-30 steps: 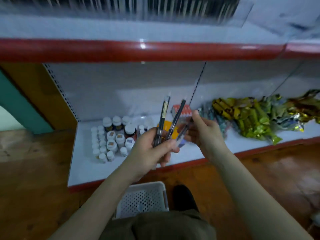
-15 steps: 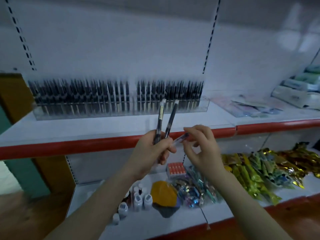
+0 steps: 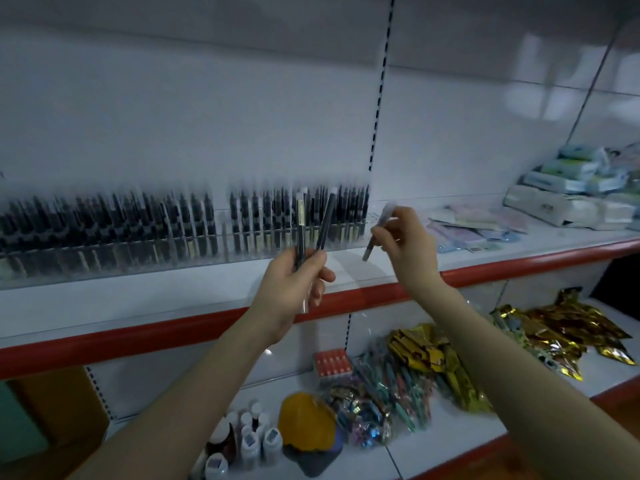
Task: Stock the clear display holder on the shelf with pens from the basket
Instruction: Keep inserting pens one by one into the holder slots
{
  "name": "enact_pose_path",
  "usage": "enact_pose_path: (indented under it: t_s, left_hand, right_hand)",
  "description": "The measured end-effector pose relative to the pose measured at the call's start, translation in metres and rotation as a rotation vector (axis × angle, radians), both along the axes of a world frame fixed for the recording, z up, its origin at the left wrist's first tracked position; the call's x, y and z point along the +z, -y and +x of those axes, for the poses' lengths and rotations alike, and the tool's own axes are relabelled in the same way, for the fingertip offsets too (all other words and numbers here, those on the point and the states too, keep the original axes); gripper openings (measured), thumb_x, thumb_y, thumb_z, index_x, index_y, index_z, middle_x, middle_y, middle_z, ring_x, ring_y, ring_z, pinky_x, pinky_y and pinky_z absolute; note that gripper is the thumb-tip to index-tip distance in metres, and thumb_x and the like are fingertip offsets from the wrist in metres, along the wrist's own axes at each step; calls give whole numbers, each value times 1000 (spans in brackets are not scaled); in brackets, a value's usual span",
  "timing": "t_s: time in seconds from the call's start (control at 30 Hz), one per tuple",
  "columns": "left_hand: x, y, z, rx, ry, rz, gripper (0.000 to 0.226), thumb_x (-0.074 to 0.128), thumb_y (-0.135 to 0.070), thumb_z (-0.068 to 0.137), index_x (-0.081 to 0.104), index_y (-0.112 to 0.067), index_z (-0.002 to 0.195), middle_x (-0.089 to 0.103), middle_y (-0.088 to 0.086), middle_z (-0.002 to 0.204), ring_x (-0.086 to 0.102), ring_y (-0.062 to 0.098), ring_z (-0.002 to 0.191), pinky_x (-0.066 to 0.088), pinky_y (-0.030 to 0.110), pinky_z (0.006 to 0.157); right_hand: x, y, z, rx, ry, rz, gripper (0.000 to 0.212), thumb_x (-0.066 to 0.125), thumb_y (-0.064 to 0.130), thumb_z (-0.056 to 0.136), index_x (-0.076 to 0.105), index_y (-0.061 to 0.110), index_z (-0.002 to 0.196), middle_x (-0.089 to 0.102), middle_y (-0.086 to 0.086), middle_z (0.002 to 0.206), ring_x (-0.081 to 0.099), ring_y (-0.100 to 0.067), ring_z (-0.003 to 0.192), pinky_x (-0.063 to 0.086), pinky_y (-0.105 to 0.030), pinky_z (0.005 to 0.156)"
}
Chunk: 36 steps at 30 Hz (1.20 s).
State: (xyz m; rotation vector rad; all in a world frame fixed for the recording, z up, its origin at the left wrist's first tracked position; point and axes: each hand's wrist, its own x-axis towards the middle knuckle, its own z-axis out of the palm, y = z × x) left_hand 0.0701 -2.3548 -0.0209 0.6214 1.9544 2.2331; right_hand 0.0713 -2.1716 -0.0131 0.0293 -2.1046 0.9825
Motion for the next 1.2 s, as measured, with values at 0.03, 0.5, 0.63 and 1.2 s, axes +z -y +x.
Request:
enact_pose_path:
  t_s: [0.03,0.5,0.63,1.2]
  left_hand:
    - [1,-1,-4,4,9,1,11,48,-12,95,50,-11,85,60,7,71,45,10,46,38,21,42]
    - [13,-17,-59,4,-61,-8,11,54,-7,92,55,-18,93,64,3,82,62,9,65,51,22,57]
    - [14,-23,-67,-6,-73,10,11,56,-7,90,55,-17,95,63,4,82,63,5,62,51,21,55]
    - [11,-29,-76,20,-61,-4,11,59,-7,89,56,-14,97,63,7,84,63,7,63,52,23,56]
  right_hand:
    - [7,-5,-5,-14,2,-26,13,57,10,91,46,16,94,62,1,81,57,-4,68,48,-15,65]
    - [63,-48,-78,-99,71,-185,9,58,17,90,53,11,95,65,-10,86,61,-19,71,52,-39,76]
    - [63,-54,-98,-91,101,-170,12,60,18,89,53,11,95,64,-9,84,62,-19,70,53,-41,76]
    - [72,-71,-123,-6,179,-115,11,64,13,87,55,7,91,63,-11,78,59,-9,57,49,-10,50]
